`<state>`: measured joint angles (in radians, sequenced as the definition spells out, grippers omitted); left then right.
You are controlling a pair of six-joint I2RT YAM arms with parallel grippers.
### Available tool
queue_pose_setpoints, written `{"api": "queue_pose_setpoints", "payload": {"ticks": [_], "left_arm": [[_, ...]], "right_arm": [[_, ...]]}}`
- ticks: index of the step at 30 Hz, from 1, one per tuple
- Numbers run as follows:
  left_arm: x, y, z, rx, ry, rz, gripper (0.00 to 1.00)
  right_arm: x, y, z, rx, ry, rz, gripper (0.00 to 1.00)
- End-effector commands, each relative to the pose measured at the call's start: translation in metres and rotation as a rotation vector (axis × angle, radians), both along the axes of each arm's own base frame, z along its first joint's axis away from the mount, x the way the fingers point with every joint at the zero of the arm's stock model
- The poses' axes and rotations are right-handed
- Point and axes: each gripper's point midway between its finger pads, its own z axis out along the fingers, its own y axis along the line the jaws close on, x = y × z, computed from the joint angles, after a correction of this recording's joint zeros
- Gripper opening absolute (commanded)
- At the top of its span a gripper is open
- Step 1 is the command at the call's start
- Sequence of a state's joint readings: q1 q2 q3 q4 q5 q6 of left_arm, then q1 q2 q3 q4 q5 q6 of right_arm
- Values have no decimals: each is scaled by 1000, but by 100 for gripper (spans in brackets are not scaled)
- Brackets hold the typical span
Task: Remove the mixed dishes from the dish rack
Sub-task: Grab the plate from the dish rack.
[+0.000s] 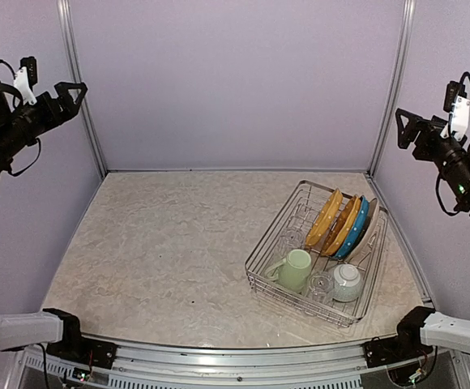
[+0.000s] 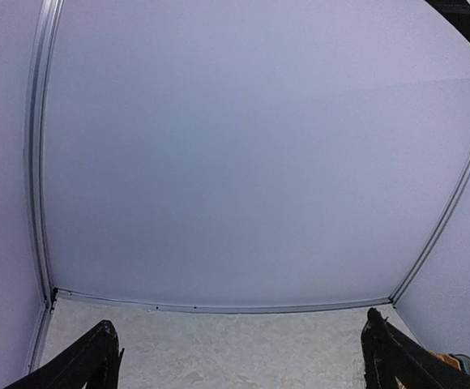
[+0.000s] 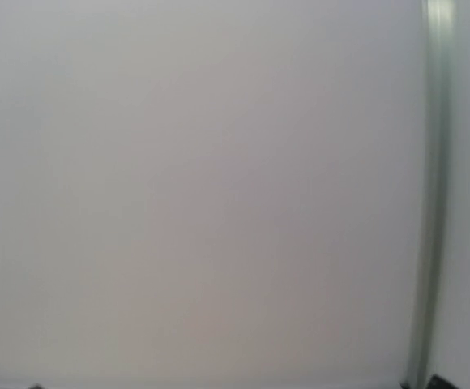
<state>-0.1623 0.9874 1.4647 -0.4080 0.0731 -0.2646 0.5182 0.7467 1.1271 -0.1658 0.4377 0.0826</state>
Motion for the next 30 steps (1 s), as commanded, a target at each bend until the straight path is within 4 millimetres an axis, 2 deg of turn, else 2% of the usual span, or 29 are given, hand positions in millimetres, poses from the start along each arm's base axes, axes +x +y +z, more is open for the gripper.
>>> {"api": "queue_pose_setpoints", "payload": {"ticks": [1, 8, 14, 19, 22, 26, 30], "left_arm": [[30, 8, -30, -105, 92, -78, 99], [63, 39, -81, -232, 242, -102, 99], [73, 33, -109, -272, 342, -167, 99], [79, 7, -124, -293, 411, -264, 99], [81, -18, -134, -292, 459, -334, 99], [83, -59, -155, -280, 547, -437, 99], [80, -100, -179, -236, 638, -521, 99]], "right_arm": [[6, -27, -23, 22, 147, -108, 100], [29, -46, -74, 56, 393, -221, 100], [39, -36, -120, 42, 548, -165, 100], [43, -38, -168, 52, 758, -209, 100], [48, -26, -188, 78, 842, -163, 100], [57, -4, -203, 118, 890, -91, 99], [65, 12, -208, 124, 919, -77, 97]]}}
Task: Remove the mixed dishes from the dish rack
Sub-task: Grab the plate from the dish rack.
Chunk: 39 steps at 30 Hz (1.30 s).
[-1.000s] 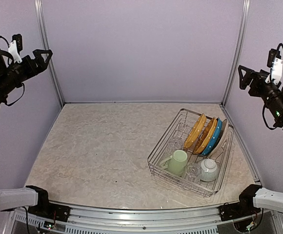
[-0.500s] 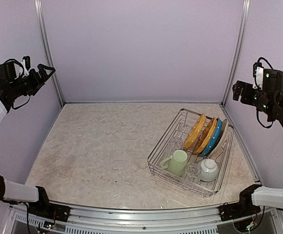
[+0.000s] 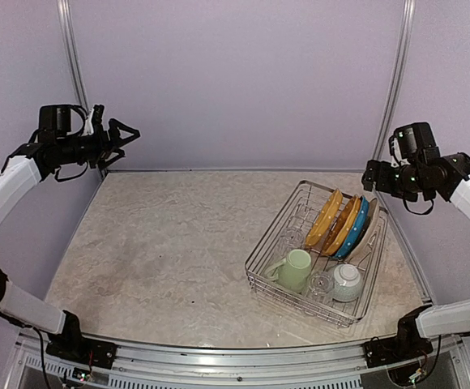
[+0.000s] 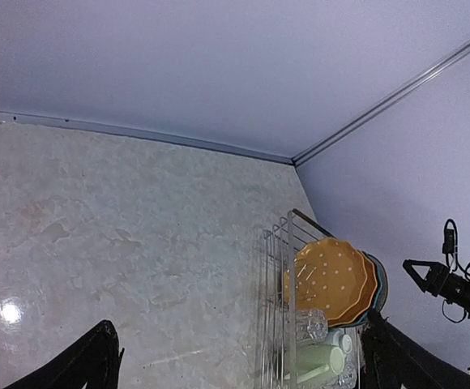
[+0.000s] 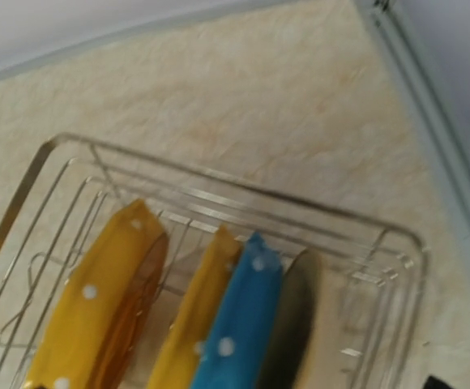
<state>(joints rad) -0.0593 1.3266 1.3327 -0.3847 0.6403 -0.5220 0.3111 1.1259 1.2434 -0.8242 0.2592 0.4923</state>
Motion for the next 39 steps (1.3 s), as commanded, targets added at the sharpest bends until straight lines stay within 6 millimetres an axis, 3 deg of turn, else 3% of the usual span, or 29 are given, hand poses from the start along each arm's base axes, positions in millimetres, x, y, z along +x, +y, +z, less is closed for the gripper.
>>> {"api": "queue_pose_setpoints", "payload": {"ticks": [1, 4, 7, 11, 14, 19, 29, 33, 39], "left_arm": [[-9, -47, -21, 30, 76, -135, 99], [-17, -75, -37, 61, 121, -208, 99], [-24, -97, -48, 87, 150, -263, 99], [-31, -112, -56, 110, 170, -299, 99], [-33, -117, -57, 110, 179, -312, 99], [-35, -122, -61, 114, 193, -320, 99], [-40, -130, -66, 124, 213, -337, 99], [-42, -133, -66, 120, 224, -347, 99], [-45, -133, -61, 119, 213, -350, 99]], "right_arm": [[1, 23, -5, 50, 48, 21, 96], [4, 34, -11, 27, 80, 15, 96], [-1, 24, -13, 3, 95, -58, 95], [-11, 10, -18, 6, 93, -143, 77], [-7, 25, -24, 41, 118, -103, 75], [6, 59, -13, 45, 83, -45, 75], [26, 116, -37, 95, 119, -75, 75], [26, 114, -59, 99, 195, -224, 73], [26, 105, -66, -17, 238, -350, 73]]}}
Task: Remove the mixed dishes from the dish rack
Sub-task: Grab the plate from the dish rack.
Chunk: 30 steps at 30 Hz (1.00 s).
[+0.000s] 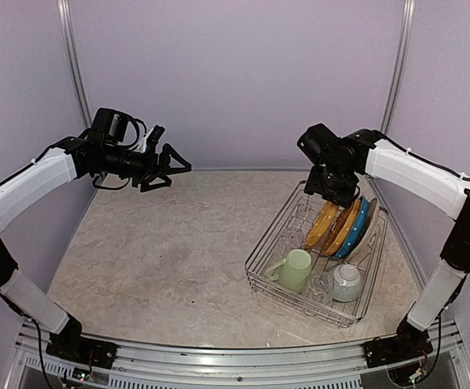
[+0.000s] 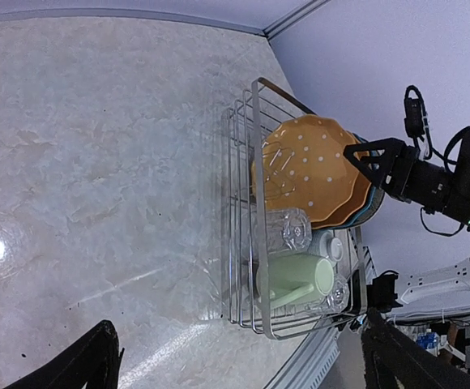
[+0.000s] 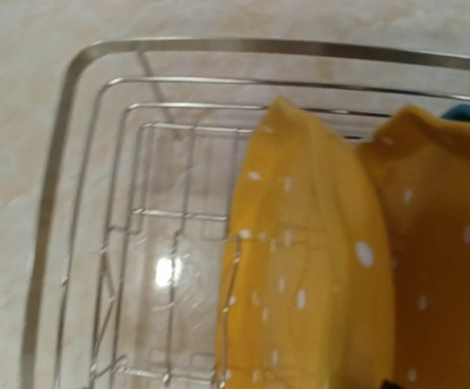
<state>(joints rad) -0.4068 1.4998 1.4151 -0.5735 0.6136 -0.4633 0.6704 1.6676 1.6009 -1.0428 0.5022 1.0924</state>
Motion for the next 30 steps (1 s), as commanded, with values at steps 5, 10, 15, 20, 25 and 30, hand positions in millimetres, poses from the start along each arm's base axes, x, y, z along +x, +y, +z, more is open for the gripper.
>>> {"api": "queue_pose_setpoints", "payload": {"ticks": [5, 10, 15, 20, 25, 30], "left_arm": [[-3, -3, 10, -1, -16, -9, 99], [-4, -3, 11, -7, -12, -12, 99], [-3, -2, 11, -4, -13, -7, 99], [-3, -2, 10, 1, -10, -2, 99], [-2, -2, 8, 4, 0, -2, 99], [-2, -2, 6, 10, 5, -2, 99]], "right_arm": [[-12, -22, -10, -117, 47, -147, 73], [-7, -26, -15, -131, 6, -187, 71], [2, -23, -23, -127, -18, -223, 64], [9, -23, -26, -130, -38, -259, 58], [12, -26, -32, -143, -39, -298, 50], [12, -32, -36, -174, -34, -332, 43]]}}
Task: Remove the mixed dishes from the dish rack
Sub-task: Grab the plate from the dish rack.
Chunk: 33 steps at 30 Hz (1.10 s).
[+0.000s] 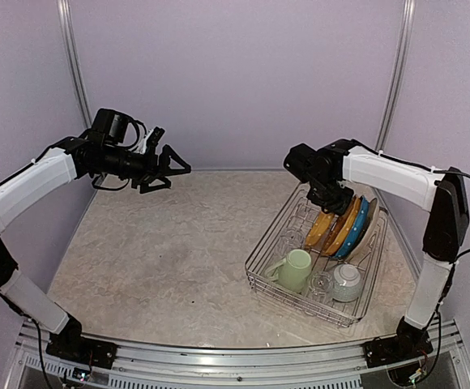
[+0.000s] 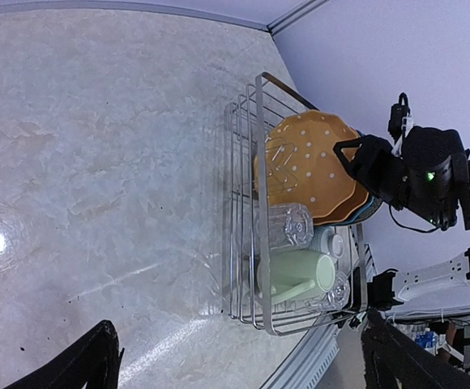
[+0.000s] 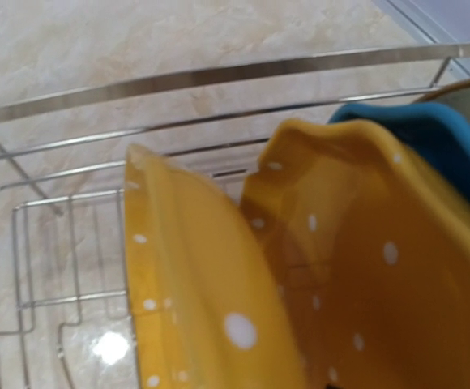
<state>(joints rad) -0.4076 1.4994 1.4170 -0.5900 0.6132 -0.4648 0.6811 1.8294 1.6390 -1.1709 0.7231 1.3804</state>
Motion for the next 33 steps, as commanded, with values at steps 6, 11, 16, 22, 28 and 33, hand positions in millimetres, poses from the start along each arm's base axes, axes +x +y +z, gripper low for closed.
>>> {"api": "queue_pose_setpoints", "payload": {"ticks": [6, 11, 16, 22, 28, 33], "left_arm": [[2, -3, 4, 6, 2, -3, 99], [2, -3, 3, 8, 6, -2, 99], [2, -3, 1, 12, 10, 0, 99], [3, -4, -1, 13, 20, -1, 99], [5, -5, -6, 19, 30, 1, 99], [7, -5, -11, 26, 39, 2, 99]], "right_arm": [[3, -7, -1, -68, 26, -77, 38], [3, -5, -7, -66, 37, -77, 36], [4, -4, -1, -57, 35, -72, 25], [1, -5, 25, -46, 11, -69, 12], [-1, -9, 43, -40, -24, -59, 0], [-5, -16, 67, -27, -81, -54, 0]]}}
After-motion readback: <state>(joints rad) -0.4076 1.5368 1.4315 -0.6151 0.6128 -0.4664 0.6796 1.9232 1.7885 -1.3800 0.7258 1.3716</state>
